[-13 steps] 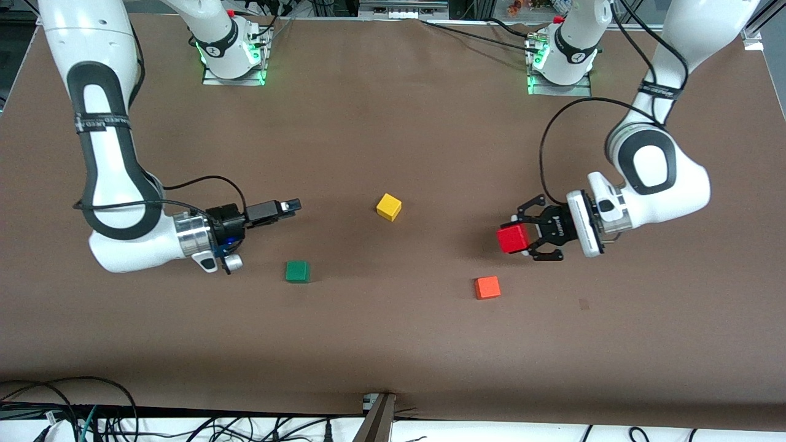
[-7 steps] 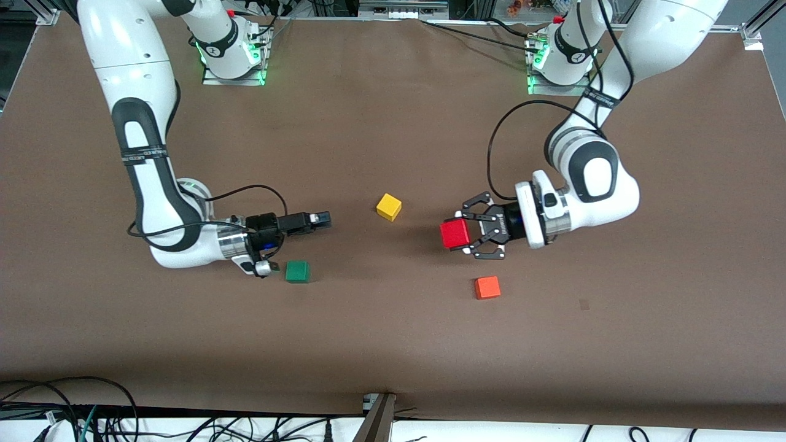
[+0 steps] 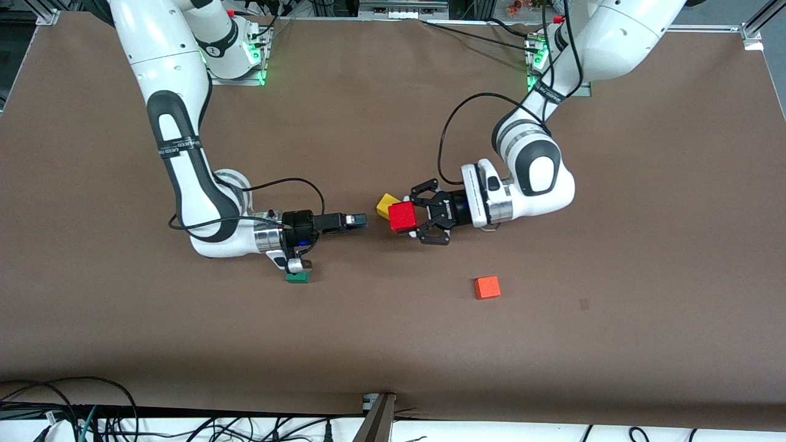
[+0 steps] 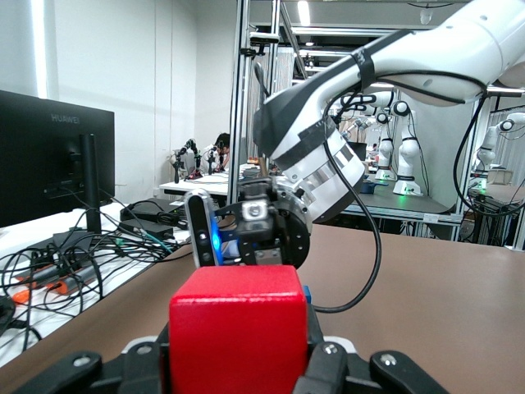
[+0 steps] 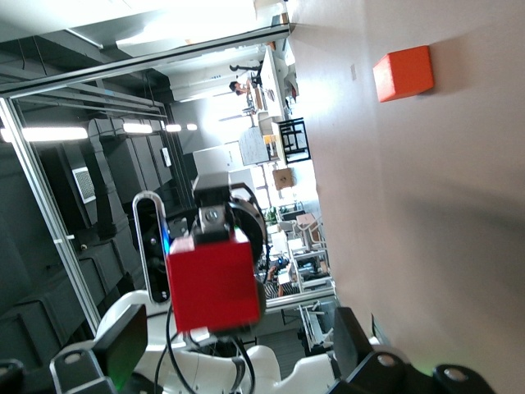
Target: Pass red block to right arm, stack on blue
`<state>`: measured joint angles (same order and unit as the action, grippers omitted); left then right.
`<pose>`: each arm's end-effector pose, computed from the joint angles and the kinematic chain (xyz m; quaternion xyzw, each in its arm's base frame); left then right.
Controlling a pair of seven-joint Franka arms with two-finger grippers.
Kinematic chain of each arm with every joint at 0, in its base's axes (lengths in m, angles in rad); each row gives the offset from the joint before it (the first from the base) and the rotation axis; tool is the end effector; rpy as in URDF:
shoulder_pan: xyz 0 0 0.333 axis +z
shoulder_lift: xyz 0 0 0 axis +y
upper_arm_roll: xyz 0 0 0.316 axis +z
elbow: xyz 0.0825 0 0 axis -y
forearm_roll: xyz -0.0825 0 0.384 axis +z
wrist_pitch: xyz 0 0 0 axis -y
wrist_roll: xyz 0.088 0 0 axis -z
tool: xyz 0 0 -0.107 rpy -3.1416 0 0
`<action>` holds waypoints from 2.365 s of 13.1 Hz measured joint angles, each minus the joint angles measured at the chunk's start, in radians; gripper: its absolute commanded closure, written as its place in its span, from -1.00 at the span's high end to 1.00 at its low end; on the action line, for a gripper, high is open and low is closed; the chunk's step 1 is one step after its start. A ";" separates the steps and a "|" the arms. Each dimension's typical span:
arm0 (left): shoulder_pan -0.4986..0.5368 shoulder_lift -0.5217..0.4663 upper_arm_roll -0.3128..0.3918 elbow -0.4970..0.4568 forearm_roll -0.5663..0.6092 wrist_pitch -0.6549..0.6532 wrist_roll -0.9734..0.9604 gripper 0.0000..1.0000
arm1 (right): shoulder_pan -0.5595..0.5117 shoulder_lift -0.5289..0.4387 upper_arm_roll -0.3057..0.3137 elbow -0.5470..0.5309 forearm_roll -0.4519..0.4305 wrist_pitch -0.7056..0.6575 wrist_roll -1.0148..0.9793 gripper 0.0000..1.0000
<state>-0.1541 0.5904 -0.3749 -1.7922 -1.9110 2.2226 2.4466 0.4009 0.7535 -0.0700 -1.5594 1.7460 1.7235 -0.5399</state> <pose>0.5789 -0.3438 0.2668 0.5829 -0.4472 0.5111 0.4461 0.6299 0.3223 0.2470 -0.7142 0.0311 0.1133 0.6900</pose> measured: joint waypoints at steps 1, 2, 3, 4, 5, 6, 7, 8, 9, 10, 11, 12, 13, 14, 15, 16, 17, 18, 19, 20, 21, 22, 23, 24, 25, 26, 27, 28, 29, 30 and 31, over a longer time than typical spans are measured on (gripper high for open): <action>-0.009 0.004 0.000 0.003 -0.011 0.000 0.004 -1.00 | 0.010 -0.001 0.000 0.000 0.016 0.007 0.000 1.00; -0.016 0.005 0.000 0.006 -0.032 0.000 0.009 -1.00 | 0.014 -0.002 0.000 0.000 0.024 0.010 0.000 1.00; -0.021 0.006 0.000 0.008 -0.041 0.000 0.011 -1.00 | 0.014 -0.003 0.000 0.000 0.027 0.010 0.000 1.00; -0.024 0.006 0.000 0.009 -0.044 0.000 0.011 -1.00 | 0.014 -0.005 -0.001 0.000 0.028 0.010 0.000 1.00; -0.025 0.006 0.000 0.009 -0.045 0.001 0.011 -1.00 | 0.013 -0.005 -0.001 0.000 0.029 0.010 0.000 1.00; -0.025 0.007 0.000 0.009 -0.046 0.004 0.011 -1.00 | 0.013 -0.006 -0.001 0.000 0.030 0.010 0.000 1.00; -0.025 0.009 0.000 0.009 -0.046 0.008 0.011 -1.00 | 0.013 -0.010 -0.001 0.000 0.031 0.010 0.000 1.00; -0.026 0.010 0.000 0.009 -0.047 0.010 0.011 -1.00 | 0.013 -0.016 -0.001 0.000 0.031 0.010 0.000 1.00; -0.028 0.011 0.000 0.009 -0.057 0.010 0.011 -1.00 | 0.013 -0.022 -0.001 0.000 0.031 0.010 0.000 1.00; -0.035 0.012 0.000 0.009 -0.081 0.010 0.011 -1.00 | 0.013 -0.027 -0.001 -0.003 0.031 0.010 0.000 1.00; -0.046 0.013 0.000 0.011 -0.105 0.010 0.013 -1.00 | 0.013 -0.031 -0.001 -0.006 0.032 0.010 0.000 1.00; -0.058 0.015 0.000 0.019 -0.119 0.012 0.014 -1.00 | 0.014 -0.032 -0.001 -0.009 0.032 0.011 0.000 1.00; -0.064 0.019 0.000 0.027 -0.124 0.015 0.014 -1.00 | 0.014 -0.032 -0.001 -0.012 0.032 0.011 0.000 1.00; -0.066 0.024 0.000 0.034 -0.125 0.017 0.014 -1.00 | 0.015 -0.032 -0.001 -0.014 0.032 0.011 0.000 0.91; -0.067 0.029 0.000 0.040 -0.125 0.017 0.014 -1.00 | 0.015 -0.032 -0.001 -0.014 0.032 0.011 0.000 0.54; -0.069 0.035 0.000 0.048 -0.125 0.020 0.014 -1.00 | 0.015 -0.032 -0.001 -0.014 0.032 0.011 0.000 -0.14; -0.071 0.040 0.000 0.056 -0.128 0.030 0.014 -1.00 | 0.015 -0.033 -0.001 -0.014 0.032 0.011 0.000 -0.45; -0.077 0.043 0.000 0.065 -0.140 0.043 0.014 -1.00 | 0.015 -0.033 -0.001 -0.014 0.032 0.011 0.000 -0.70; -0.084 0.044 0.000 0.070 -0.152 0.054 0.014 -1.00 | 0.015 -0.033 -0.001 -0.014 0.032 0.011 -0.003 -0.82; -0.088 0.046 0.000 0.073 -0.157 0.060 0.012 -1.00 | 0.015 -0.034 -0.002 -0.014 0.033 0.010 -0.013 -0.93; -0.089 0.046 0.000 0.074 -0.160 0.060 0.012 0.44 | 0.015 -0.035 -0.002 -0.015 0.033 0.010 -0.021 -0.98; -0.089 0.047 0.000 0.075 -0.160 0.060 0.012 0.99 | 0.015 -0.036 -0.003 -0.015 0.033 0.010 -0.021 -1.00; -0.089 0.047 0.000 0.075 -0.168 0.060 0.012 1.00 | 0.015 -0.036 -0.003 -0.015 0.033 0.010 -0.021 -1.00; -0.089 0.047 0.000 0.076 -0.184 0.060 0.016 1.00 | 0.015 -0.036 -0.003 -0.015 0.033 0.010 -0.021 -1.00; -0.089 0.047 0.000 0.078 -0.193 0.060 0.020 1.00 | 0.015 -0.036 -0.004 -0.015 0.033 0.011 -0.021 -1.00; -0.088 0.047 0.001 0.083 -0.194 0.060 0.021 1.00 | 0.015 -0.036 -0.006 -0.015 0.033 0.011 -0.021 -1.00; -0.086 0.047 0.001 0.088 -0.194 0.060 0.021 1.00 | 0.015 -0.036 -0.011 -0.015 0.033 0.011 -0.022 -1.00; -0.080 0.045 0.003 0.093 -0.194 0.060 0.021 1.00 | 0.015 -0.038 -0.017 -0.015 0.033 0.011 -0.023 -1.00; -0.070 0.040 0.004 0.096 -0.194 0.059 0.015 1.00 | 0.015 -0.040 -0.029 -0.015 0.029 0.011 -0.025 -1.00; -0.059 0.031 0.004 0.096 -0.194 0.054 0.001 1.00 | 0.014 -0.043 -0.046 -0.013 0.016 0.012 -0.028 -1.00; -0.050 0.023 0.004 0.096 -0.194 0.050 -0.026 1.00 | 0.014 -0.050 -0.065 -0.012 -0.025 0.012 -0.030 -1.00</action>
<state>-0.2041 0.6136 -0.3705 -1.6958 -2.1051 2.2727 2.4210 0.4145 0.7037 -0.1353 -1.5710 1.7213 1.7350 -0.5695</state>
